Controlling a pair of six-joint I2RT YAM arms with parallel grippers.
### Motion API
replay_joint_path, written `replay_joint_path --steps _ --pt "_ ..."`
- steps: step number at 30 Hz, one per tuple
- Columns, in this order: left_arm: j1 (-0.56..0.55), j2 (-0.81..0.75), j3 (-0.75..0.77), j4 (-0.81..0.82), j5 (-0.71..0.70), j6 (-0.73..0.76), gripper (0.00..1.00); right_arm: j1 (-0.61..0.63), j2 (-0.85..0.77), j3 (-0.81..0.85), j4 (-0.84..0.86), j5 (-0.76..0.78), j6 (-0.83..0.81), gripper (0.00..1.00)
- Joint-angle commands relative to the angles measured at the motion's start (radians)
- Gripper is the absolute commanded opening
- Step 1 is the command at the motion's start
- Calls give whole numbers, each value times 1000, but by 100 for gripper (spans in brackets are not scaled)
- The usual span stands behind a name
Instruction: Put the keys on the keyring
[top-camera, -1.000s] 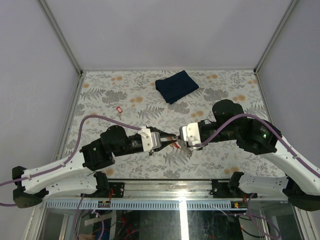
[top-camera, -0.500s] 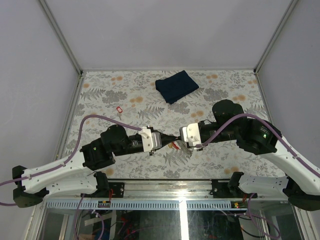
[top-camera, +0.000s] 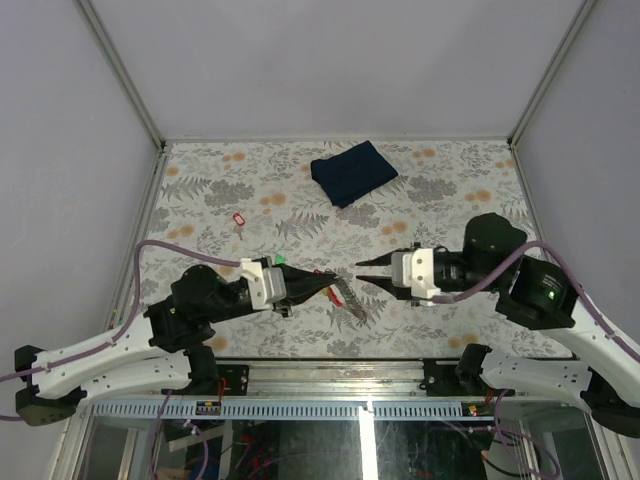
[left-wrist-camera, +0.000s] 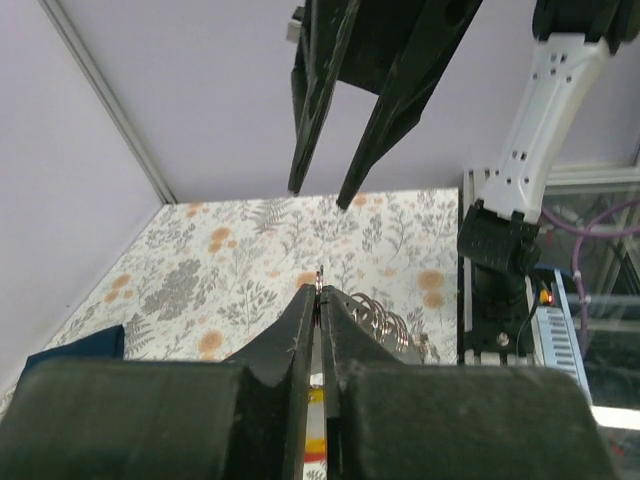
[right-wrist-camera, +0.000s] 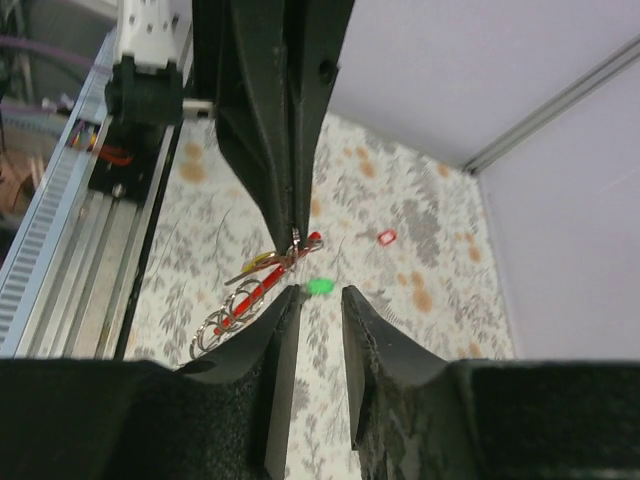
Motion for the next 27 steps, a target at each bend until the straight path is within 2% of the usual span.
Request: replay_joint_path --steps 1,8,12,14,17,20,27 --pt "-2 -65 -78 265 -41 -100 0 10 -57 -39 255 -34 117 30" --pt "3 -133 -267 635 -72 -233 0 9 -61 -127 443 -78 229 28" --pt "69 -131 -347 828 -43 -314 0 -16 -63 -209 616 -154 334 30" --pt "144 -115 -363 887 13 -396 0 -70 -54 -244 709 -222 416 31" --pt "268 -90 -387 986 99 -520 0 -242 -33 -310 942 -371 629 31" --pt "363 -58 -386 1049 169 -599 0 -340 -16 -364 1132 -432 772 31" --pt "441 59 -360 1247 275 -728 0 -350 2 -402 1112 -409 723 25"
